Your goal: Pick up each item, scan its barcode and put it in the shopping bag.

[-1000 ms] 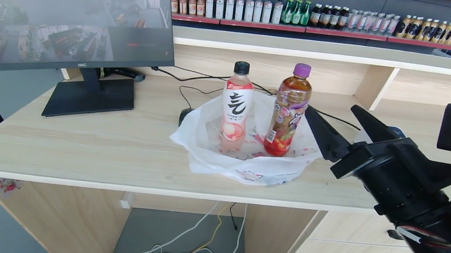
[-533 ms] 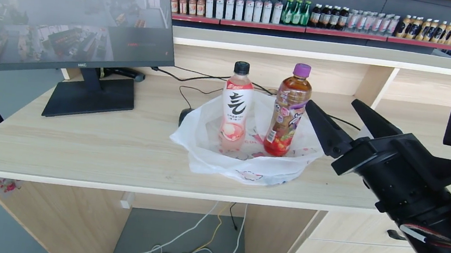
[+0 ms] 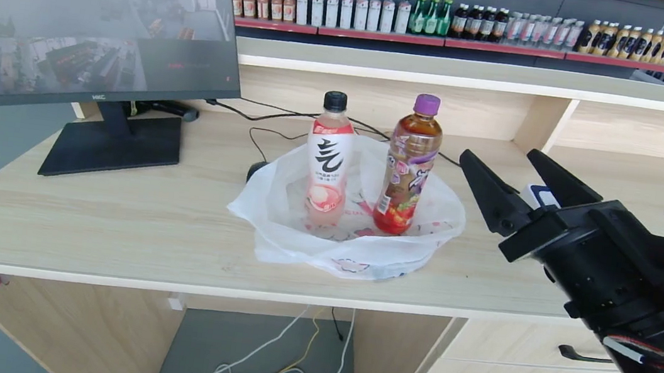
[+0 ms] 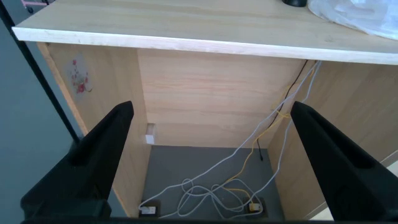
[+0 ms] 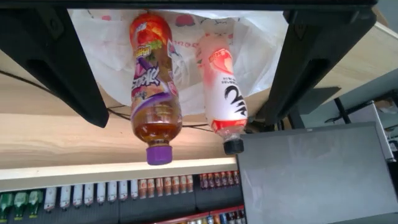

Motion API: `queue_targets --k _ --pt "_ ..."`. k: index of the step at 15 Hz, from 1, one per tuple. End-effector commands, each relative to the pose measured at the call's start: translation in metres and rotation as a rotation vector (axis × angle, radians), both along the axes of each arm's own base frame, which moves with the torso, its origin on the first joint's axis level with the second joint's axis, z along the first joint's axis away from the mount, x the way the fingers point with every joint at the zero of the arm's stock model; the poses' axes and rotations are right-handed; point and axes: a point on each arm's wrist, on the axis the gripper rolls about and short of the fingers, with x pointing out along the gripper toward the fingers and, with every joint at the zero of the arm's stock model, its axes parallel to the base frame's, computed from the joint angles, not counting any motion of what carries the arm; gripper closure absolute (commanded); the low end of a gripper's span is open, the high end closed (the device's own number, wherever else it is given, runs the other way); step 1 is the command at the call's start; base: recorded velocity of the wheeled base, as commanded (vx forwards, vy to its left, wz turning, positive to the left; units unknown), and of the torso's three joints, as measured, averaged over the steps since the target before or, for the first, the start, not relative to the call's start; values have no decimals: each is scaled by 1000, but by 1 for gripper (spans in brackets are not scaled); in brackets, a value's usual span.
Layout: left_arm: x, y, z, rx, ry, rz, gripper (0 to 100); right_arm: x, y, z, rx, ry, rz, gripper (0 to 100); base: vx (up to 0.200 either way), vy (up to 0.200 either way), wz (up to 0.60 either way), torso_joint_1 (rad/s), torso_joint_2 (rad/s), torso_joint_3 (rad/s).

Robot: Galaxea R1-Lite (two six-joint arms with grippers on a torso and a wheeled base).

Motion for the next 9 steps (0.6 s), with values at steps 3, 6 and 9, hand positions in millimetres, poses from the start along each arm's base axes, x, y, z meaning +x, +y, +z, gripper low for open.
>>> queue_targets --k 3,6,9 --pt "0 0 0 0 -1 1 0 -7 -5 4 10 -14 3 0 0 -200 0 4 -1 6" --pt "0 0 0 -2 -1 1 0 -8 -6 4 11 -16 3 0 0 -200 0 4 1 1" --pt "0 0 0 -2 -1 1 0 -7 -5 6 16 -21 5 0 0 -200 0 1 2 5"
